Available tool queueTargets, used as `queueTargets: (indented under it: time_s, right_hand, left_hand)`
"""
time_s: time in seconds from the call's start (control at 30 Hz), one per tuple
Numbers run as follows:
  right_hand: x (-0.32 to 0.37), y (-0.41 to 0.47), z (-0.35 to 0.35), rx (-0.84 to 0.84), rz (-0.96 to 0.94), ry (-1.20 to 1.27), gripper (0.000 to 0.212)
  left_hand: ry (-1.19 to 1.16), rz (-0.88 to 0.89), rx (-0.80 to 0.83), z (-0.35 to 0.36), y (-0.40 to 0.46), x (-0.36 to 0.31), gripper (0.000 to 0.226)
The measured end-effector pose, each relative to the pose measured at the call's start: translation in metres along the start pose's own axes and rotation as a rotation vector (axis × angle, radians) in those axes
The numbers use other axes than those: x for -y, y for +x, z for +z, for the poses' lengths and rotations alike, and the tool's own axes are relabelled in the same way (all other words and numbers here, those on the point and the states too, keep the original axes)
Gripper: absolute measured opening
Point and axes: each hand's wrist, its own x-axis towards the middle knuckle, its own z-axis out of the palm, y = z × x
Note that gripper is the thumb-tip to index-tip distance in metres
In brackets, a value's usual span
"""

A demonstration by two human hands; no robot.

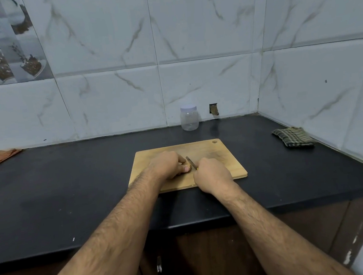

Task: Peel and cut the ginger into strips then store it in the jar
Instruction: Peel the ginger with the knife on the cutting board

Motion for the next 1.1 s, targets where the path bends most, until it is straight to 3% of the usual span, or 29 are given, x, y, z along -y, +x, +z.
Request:
queueTargets:
  time_s: [0.73, 0.93, 1.1]
  right_hand:
    - [0.008, 0.008, -0.001, 0.036, -0.029, -0.048, 0.017]
    - [0.008, -0.001, -0.004, 0.066, -0.022, -0.032, 0.016]
    - [0.001, -0.016, 0.003, 0.047, 0.0, -0.038, 0.019]
  left_hand:
    - [0.004, 0.005, -0.031, 0.0, -0.003, -0.001, 0.024]
    - [-0.05, -0.047, -0.022, -0.001, -0.004, -0.003, 0.017]
    - [-0.07, -0.089, -0.027, 0.0, -0.004, -0.005, 0.026]
